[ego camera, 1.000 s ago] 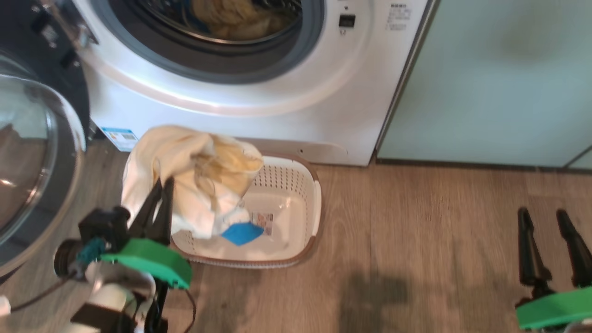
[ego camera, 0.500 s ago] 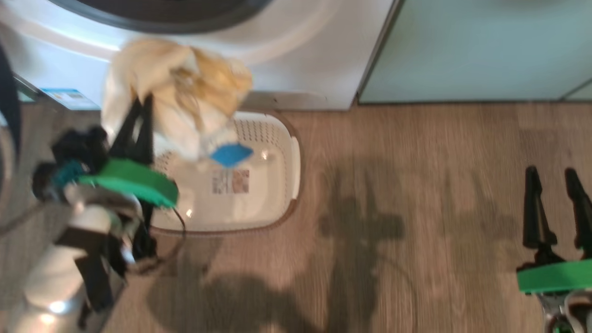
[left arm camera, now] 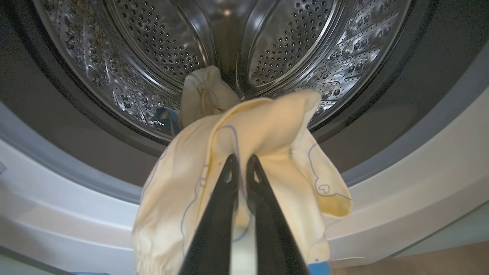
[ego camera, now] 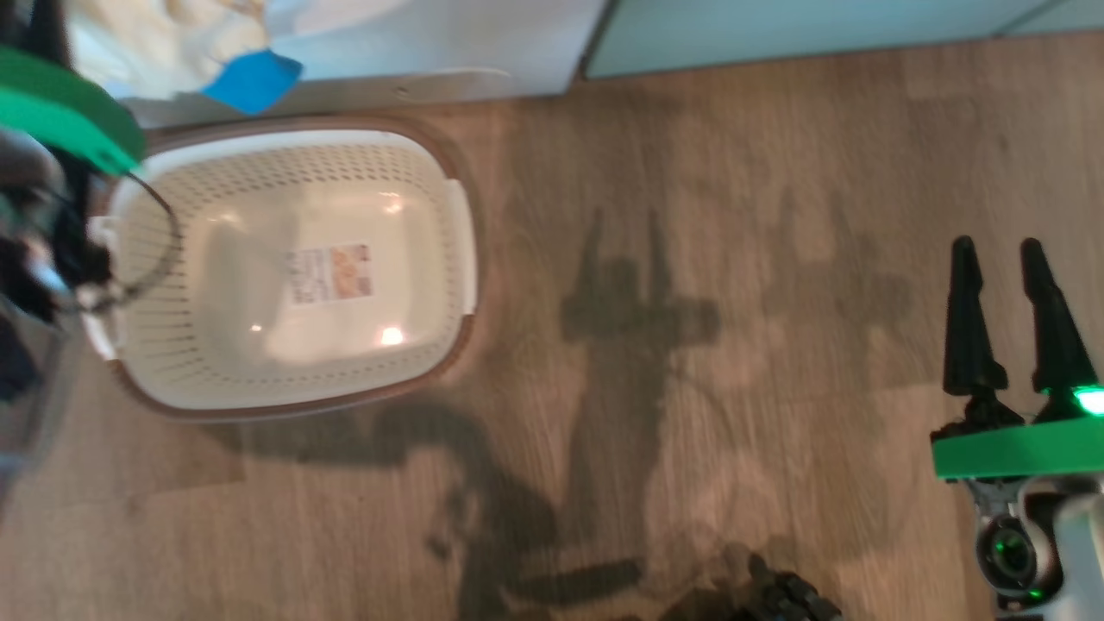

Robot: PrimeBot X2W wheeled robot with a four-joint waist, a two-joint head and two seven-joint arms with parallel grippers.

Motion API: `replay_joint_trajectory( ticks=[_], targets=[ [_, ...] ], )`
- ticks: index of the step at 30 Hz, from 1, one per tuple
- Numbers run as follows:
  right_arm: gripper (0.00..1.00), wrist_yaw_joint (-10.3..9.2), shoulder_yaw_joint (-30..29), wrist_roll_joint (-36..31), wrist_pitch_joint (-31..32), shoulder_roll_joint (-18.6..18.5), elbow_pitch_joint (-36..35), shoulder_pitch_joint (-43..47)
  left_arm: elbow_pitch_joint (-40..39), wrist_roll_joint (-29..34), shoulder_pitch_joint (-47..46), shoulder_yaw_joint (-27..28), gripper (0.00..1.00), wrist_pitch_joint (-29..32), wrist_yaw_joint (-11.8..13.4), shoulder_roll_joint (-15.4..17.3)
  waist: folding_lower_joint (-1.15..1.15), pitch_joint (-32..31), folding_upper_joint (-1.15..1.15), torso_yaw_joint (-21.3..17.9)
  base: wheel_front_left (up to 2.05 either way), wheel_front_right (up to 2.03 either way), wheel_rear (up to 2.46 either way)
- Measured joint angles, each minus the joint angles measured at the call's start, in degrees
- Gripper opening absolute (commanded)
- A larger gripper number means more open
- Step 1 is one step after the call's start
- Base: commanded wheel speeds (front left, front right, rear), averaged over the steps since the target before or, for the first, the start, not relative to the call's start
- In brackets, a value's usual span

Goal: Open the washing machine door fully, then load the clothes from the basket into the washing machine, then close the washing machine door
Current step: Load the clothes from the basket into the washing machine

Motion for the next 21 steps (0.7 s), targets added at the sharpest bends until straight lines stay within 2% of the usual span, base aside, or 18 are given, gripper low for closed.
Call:
replay_joint_trajectory(
  ticks=[13, 21],
  targets=[
    [1.00, 0.00, 4.08, 3.28, -0.85, 1.71, 3.04, -5.18, 10.22, 0.55, -21.42, 0.24, 0.00, 12.65, -4.88, 9.18, 0.00, 7.60, 0.00, -7.74, 0.00, 0.00, 0.00],
    [1.00, 0.00, 5.92, 4.12, -0.92, 2.13, 3.04, -6.47, 16.31, 2.80, -32.22, -1.36, 0.00, 16.15, -6.48, 11.99, -0.01, 10.69, 0.00, -11.24, 0.00, 0.00, 0.00]
  ],
)
